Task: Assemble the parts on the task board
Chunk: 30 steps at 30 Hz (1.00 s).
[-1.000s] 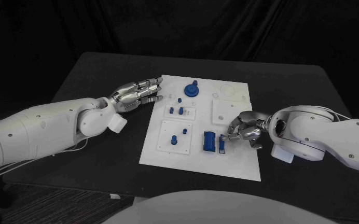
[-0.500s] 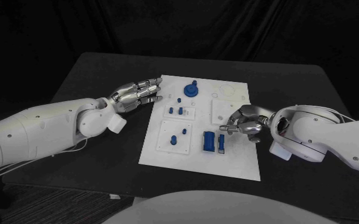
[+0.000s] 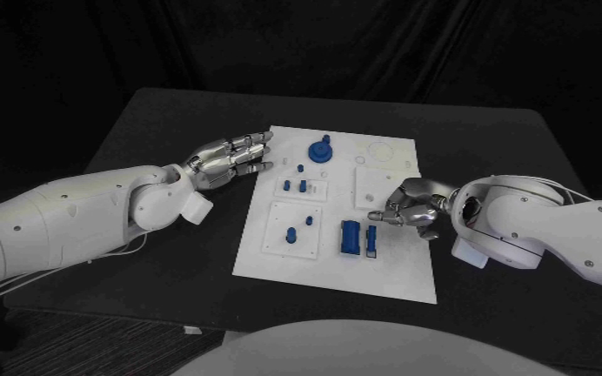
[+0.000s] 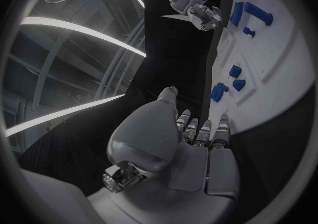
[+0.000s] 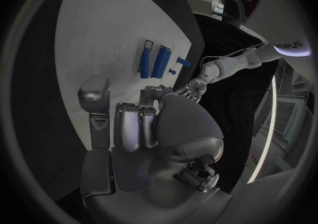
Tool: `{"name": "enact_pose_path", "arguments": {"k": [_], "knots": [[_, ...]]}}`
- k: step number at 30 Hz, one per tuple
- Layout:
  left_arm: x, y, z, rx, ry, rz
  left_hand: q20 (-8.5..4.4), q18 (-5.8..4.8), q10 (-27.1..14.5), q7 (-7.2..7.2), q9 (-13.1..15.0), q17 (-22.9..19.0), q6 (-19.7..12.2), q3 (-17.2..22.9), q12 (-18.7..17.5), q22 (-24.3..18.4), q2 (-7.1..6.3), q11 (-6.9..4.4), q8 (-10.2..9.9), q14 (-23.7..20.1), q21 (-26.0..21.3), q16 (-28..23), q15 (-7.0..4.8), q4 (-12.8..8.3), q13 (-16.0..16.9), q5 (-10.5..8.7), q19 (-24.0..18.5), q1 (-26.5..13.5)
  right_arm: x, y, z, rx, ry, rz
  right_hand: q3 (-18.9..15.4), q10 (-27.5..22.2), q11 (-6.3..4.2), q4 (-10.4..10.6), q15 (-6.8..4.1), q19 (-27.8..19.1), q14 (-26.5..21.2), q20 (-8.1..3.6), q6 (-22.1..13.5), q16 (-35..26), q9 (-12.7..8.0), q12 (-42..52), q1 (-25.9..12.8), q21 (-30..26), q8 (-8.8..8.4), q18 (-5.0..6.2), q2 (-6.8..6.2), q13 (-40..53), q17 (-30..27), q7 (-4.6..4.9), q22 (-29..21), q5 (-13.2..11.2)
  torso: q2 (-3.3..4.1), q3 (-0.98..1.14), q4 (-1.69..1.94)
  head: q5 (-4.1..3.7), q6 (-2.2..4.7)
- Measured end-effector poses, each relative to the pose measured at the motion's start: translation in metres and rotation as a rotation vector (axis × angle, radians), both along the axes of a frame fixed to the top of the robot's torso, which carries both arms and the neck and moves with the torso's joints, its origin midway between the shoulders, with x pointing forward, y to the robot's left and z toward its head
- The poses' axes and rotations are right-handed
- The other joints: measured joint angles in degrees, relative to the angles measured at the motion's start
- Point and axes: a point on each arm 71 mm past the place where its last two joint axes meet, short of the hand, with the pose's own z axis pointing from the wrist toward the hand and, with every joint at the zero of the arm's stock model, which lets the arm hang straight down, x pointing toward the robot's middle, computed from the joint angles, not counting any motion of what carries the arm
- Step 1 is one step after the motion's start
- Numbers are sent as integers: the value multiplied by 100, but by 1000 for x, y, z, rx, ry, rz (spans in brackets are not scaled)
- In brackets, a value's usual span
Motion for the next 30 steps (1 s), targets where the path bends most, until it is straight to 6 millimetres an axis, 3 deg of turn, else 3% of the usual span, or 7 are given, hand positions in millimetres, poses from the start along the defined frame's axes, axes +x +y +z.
{"name": "enact_pose_path", "arguments": {"k": [2, 4, 6, 14, 30], "knots": [[0, 0, 0, 0, 0, -1, 0, 0, 0, 0, 0, 0, 0, 0, 0, 0, 0, 0, 0, 0, 0, 0, 0, 0, 0, 0, 0, 0, 0, 0, -1, -10, 8, -1, -4, -20, -20, -4, -21, -11, -21, -12, 169, 0, 111, -1, 0, 0, 7, 0, 0, -3, 0, 95, 0, -27, 0, 0, 0, -2, 0], [0, 0, 0, -1, 1, -1, 0, 0, 0, 0, 0, 0, 0, 0, 0, 0, 0, 0, 0, 0, 0, 0, 0, 0, 0, 0, 0, 0, 0, -1, -2, -21, 16, -2, -4, -20, -20, -4, -21, -12, -21, -12, 237, 0, 117, -1, 0, 0, 161, 0, 0, -5, 0, 112, 0, -27, 0, 0, 0, -3, 0], [0, 0, 0, -1, 1, -2, 0, 0, 0, 0, 0, 0, 0, 0, 0, 0, 0, 0, 0, 0, 0, 0, 0, 0, 0, 0, 0, 0, 0, -1, -3, -31, 24, -2, -13, -20, -20, -13, -21, -12, -21, -12, 238, 0, 117, -1, -1, 0, 206, 0, 0, -6, 0, 112, 0, -27, 0, 0, 0, -4, 0], [-1, 0, -1, -1, 3, -3, 0, 0, -1, 0, -1, -1, 0, 0, 0, 0, 0, -1, 0, 0, 0, 0, 0, 0, 0, 0, 0, 0, 0, -1, -6, -57, 49, 2, -17, -20, -20, -65, -21, -11, -21, -11, 163, 0, 112, 3, 33, 0, 271, 0, -34, -5, -1, 36, -1, -27, 0, 0, 0, 1, 0], [-1, 0, -1, -2, 5, -4, 0, 0, -2, 0, -2, -1, 0, -1, 0, 0, 0, -2, 0, 0, 0, 0, 0, 1, 0, 0, 0, 0, 0, 0, -11, -88, 79, 9, 26, 0, -39, -225, -20, -29, -21, -28, 152, 0, 112, 3, 133, -23, 272, 0, -133, -4, -1, 6, -1, -27, -1, 0, 0, -5, 0]]}}
